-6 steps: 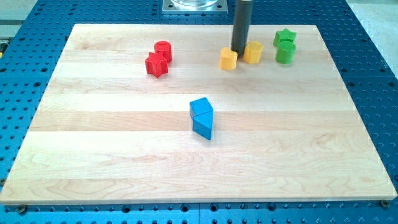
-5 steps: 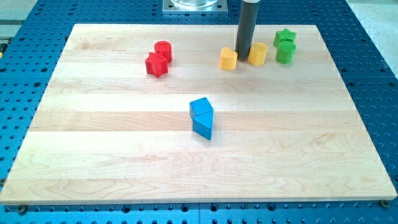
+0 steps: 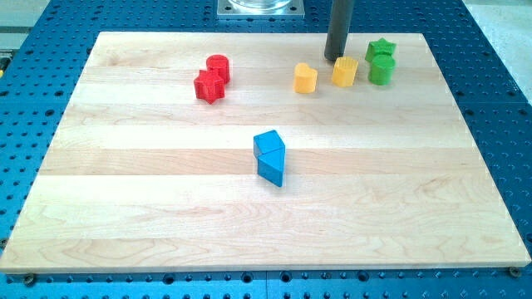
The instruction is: Put the yellow hexagon vertically below the green circle
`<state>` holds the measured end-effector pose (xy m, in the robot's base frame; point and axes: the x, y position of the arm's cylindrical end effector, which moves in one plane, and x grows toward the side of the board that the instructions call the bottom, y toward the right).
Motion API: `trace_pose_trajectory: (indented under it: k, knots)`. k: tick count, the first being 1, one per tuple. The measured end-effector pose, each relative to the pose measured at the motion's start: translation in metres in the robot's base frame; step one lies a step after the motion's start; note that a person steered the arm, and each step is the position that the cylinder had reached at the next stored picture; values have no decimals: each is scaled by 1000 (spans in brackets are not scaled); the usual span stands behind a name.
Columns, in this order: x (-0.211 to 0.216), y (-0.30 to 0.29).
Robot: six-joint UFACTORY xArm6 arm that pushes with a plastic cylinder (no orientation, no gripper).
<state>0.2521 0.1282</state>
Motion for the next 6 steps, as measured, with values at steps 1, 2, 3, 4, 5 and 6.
trace_pose_trajectory:
  k: [1, 2, 3, 4, 5, 6]
  knots:
    - [11, 4]
    - [15, 4]
    - [69, 0]
    - [115, -2]
    - [115, -5]
    - [134, -39]
